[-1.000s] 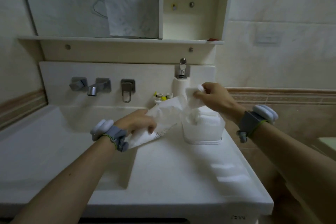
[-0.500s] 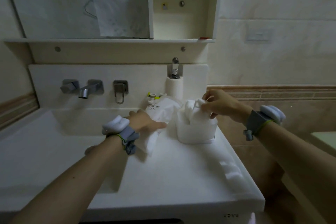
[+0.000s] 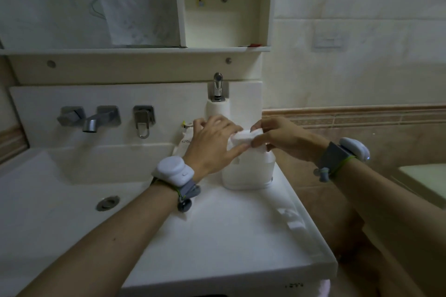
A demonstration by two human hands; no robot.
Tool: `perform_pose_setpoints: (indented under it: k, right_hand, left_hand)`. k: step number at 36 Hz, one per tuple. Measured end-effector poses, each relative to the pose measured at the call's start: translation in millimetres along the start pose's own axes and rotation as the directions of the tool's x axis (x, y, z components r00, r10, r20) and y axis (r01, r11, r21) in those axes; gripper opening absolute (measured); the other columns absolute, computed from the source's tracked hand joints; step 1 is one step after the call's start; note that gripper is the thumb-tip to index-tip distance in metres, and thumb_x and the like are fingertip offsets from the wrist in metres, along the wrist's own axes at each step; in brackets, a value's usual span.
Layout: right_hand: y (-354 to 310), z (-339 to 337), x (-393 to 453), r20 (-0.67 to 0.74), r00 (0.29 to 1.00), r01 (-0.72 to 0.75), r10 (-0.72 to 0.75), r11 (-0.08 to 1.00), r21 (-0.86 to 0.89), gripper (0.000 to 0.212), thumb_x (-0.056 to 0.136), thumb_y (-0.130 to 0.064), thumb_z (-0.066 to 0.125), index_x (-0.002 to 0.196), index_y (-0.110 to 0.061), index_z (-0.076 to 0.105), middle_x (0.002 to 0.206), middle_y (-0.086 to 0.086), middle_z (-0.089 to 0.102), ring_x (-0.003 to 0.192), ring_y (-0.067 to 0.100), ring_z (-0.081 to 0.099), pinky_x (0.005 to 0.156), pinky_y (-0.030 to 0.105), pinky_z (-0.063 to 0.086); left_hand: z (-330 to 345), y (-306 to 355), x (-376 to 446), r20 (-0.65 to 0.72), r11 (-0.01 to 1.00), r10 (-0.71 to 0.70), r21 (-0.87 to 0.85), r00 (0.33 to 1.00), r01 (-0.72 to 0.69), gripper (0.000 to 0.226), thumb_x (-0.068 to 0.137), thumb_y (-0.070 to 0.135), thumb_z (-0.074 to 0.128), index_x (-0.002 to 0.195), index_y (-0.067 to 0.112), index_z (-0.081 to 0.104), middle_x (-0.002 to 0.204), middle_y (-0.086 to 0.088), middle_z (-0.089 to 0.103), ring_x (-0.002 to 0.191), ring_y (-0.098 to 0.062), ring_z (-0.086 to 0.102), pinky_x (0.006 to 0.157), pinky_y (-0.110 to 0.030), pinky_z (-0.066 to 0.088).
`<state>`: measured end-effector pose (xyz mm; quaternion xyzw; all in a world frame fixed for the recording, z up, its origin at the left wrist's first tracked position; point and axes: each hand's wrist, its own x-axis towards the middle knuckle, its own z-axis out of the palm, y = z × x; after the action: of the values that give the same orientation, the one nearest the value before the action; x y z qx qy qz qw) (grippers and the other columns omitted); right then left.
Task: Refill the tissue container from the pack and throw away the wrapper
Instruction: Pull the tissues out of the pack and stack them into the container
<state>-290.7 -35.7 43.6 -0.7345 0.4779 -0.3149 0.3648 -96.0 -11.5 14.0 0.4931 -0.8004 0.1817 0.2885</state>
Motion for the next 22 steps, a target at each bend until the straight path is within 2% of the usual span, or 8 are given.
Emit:
perform_pose_setpoints:
  k: [2, 5, 8, 10, 14, 18, 22]
  right_hand:
    - [3, -4, 0, 0.038, 0.999, 0.024, -0.022, 0.999, -0.047, 0.015, 0.080, -0.009, 0.074, 0.094, -0.011, 0.069, 0.100, 0.014, 0.066, 0.089, 0.024, 0.058, 0.076, 0.037, 0.047]
    - [5, -7, 0, 0.092, 0.995, 0.051, -0.032, 0.974, -0.222, 0.030, 0.080, -0.020, 0.077, 0.108, -0.018, 0.066, 0.103, 0.002, 0.066, 0.094, 0.017, 0.061, 0.083, 0.029, 0.050]
    - [0, -5, 1, 0.132, 0.982, 0.181, -0.133, 0.854, -0.489, 0.035, 0.083, -0.028, 0.075, 0.116, -0.024, 0.065, 0.103, -0.008, 0.066, 0.094, 0.012, 0.062, 0.083, 0.026, 0.050]
    - [-2, -3, 2, 0.129, 0.974, 0.227, -0.188, 0.774, -0.591, 0.033, 0.084, -0.029, 0.073, 0.116, -0.025, 0.066, 0.100, -0.010, 0.065, 0.091, 0.010, 0.061, 0.080, 0.024, 0.049]
    - [2, 0, 5, 0.126, 0.975, 0.220, -0.183, 0.710, -0.669, 0.027, 0.086, -0.022, 0.071, 0.113, -0.024, 0.069, 0.105, -0.006, 0.070, 0.090, 0.011, 0.063, 0.078, 0.023, 0.048]
    - [7, 4, 5, 0.146, 0.985, 0.171, -0.096, 0.703, -0.690, 0.026, 0.086, -0.017, 0.070, 0.110, -0.024, 0.063, 0.107, -0.001, 0.070, 0.091, 0.016, 0.064, 0.083, 0.030, 0.054]
    - [11, 5, 6, 0.129, 0.984, 0.179, -0.124, 0.654, -0.735, 0.023, 0.085, -0.019, 0.070, 0.107, -0.023, 0.065, 0.106, -0.001, 0.070, 0.092, 0.018, 0.063, 0.077, 0.028, 0.050]
  left_hand:
    - [3, 5, 4, 0.005, 0.999, -0.001, -0.039, 1.000, 0.002, 0.034, 0.091, 0.054, 0.051, 0.108, 0.029, 0.067, 0.108, 0.008, 0.064, 0.116, -0.013, 0.046, 0.090, -0.041, 0.026]
    - [4, 12, 6, 0.035, 1.000, -0.012, 0.009, 0.999, 0.011, 0.035, 0.093, 0.053, 0.050, 0.105, 0.026, 0.069, 0.103, 0.002, 0.065, 0.113, -0.014, 0.049, 0.093, -0.042, 0.027]
    - [7, 16, 7, 0.086, 0.997, 0.003, 0.082, 0.996, -0.011, 0.037, 0.095, 0.052, 0.046, 0.107, 0.026, 0.069, 0.106, 0.002, 0.066, 0.116, -0.014, 0.047, 0.096, -0.041, 0.025]
    - [9, 18, 8, 0.104, 0.994, -0.010, 0.105, 0.995, -0.001, 0.038, 0.095, 0.053, 0.044, 0.104, 0.027, 0.070, 0.104, 0.003, 0.067, 0.115, -0.014, 0.048, 0.097, -0.042, 0.025]
    - [12, 18, 7, 0.174, 0.991, -0.042, 0.130, 0.984, 0.019, 0.034, 0.093, 0.050, 0.049, 0.107, 0.028, 0.070, 0.106, 0.001, 0.065, 0.118, -0.015, 0.045, 0.098, -0.043, 0.021]
    - [11, 16, 6, 0.237, 0.991, -0.019, 0.133, 0.971, -0.013, 0.032, 0.091, 0.050, 0.052, 0.110, 0.029, 0.068, 0.103, 0.009, 0.068, 0.120, -0.012, 0.042, 0.098, -0.041, 0.021]
    - [10, 18, 8, 0.284, 0.992, -0.021, 0.129, 0.959, -0.016, 0.032, 0.093, 0.048, 0.052, 0.114, 0.028, 0.066, 0.100, 0.010, 0.070, 0.118, -0.011, 0.044, 0.100, -0.040, 0.024]
